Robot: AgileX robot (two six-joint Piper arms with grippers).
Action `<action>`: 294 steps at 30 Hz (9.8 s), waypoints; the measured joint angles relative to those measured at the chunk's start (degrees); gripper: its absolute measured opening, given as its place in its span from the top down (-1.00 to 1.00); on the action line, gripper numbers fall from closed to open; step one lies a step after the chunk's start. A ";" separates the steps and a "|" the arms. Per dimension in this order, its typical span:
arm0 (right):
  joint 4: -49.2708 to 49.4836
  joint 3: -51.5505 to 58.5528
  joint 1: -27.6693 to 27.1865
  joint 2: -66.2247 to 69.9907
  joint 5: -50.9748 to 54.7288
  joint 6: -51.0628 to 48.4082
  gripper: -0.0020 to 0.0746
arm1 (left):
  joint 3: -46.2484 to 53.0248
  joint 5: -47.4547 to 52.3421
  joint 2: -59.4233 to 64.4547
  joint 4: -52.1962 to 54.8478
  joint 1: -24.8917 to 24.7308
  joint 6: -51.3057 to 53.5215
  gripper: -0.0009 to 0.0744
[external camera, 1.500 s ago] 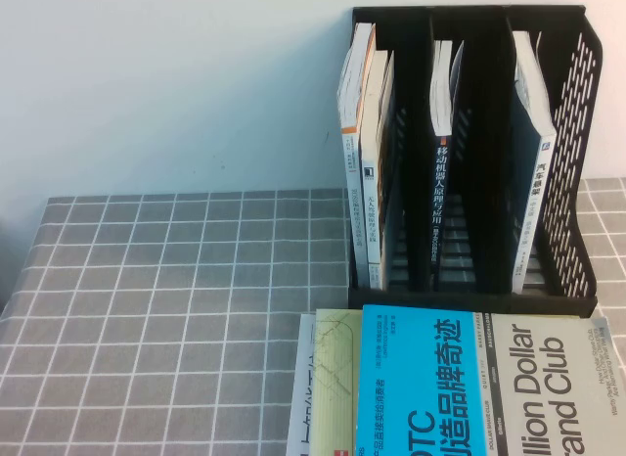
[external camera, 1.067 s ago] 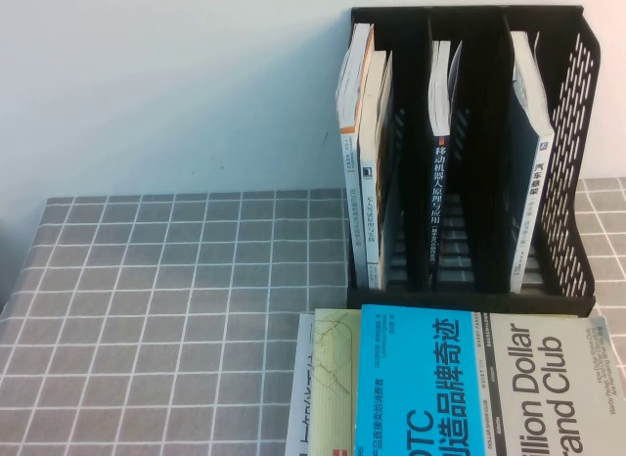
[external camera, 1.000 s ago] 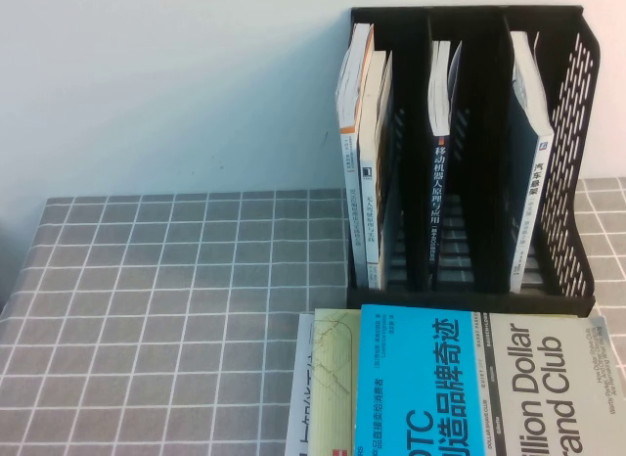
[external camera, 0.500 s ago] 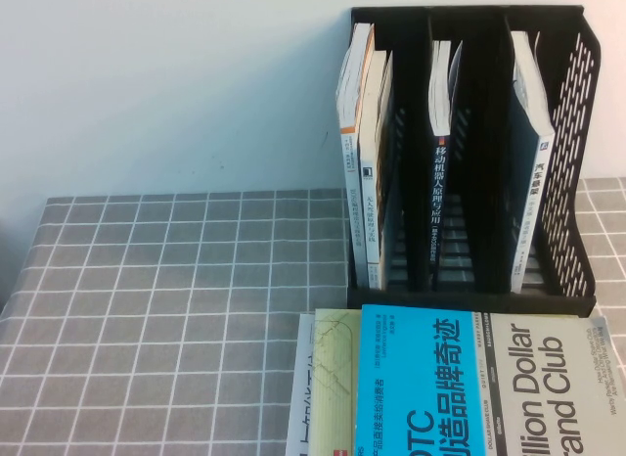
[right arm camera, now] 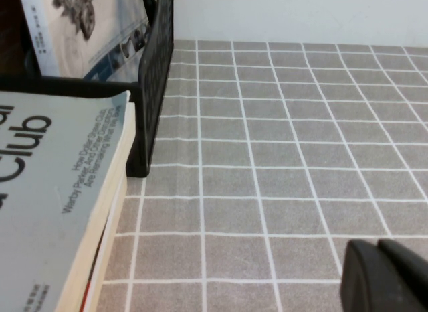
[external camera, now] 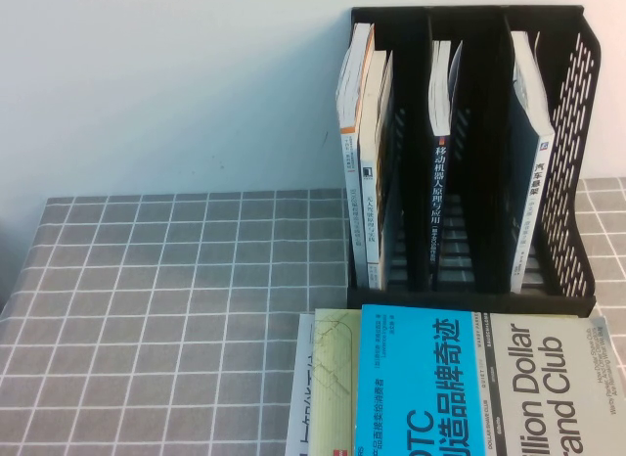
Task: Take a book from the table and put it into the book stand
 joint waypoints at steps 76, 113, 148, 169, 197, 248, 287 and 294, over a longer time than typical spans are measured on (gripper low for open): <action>28.81 -34.62 0.00 69.29 9.62 -29.13 0.96 | -33.69 20.37 41.88 -54.23 0.00 27.94 0.98; 57.71 -37.43 16.44 82.22 8.14 -45.58 0.95 | -35.47 27.12 67.03 -67.97 0.00 38.32 -0.58; 51.83 -35.07 16.67 82.22 7.31 -43.04 0.96 | -38.52 41.15 83.36 -74.33 7.60 57.43 -0.35; 56.52 -35.03 16.67 82.22 8.71 -43.27 0.95 | -40.18 46.64 105.65 -81.31 8.62 65.95 -0.66; 67.35 -35.49 22.25 87.78 6.32 -45.70 0.95 | -40.18 46.42 105.98 -81.57 4.11 67.41 -0.66; 58.30 -34.98 22.90 53.38 -8.30 -48.41 0.96 | -41.78 45.59 81.43 -71.64 7.50 52.93 0.48; 104.90 -34.88 23.02 26.59 -48.79 -109.74 0.96 | -120.69 37.80 105.42 -41.81 -26.04 10.24 0.49; 104.90 -34.88 23.13 26.48 -55.74 -110.58 0.96 | -141.61 37.38 118.03 -36.63 -26.17 -3.79 0.49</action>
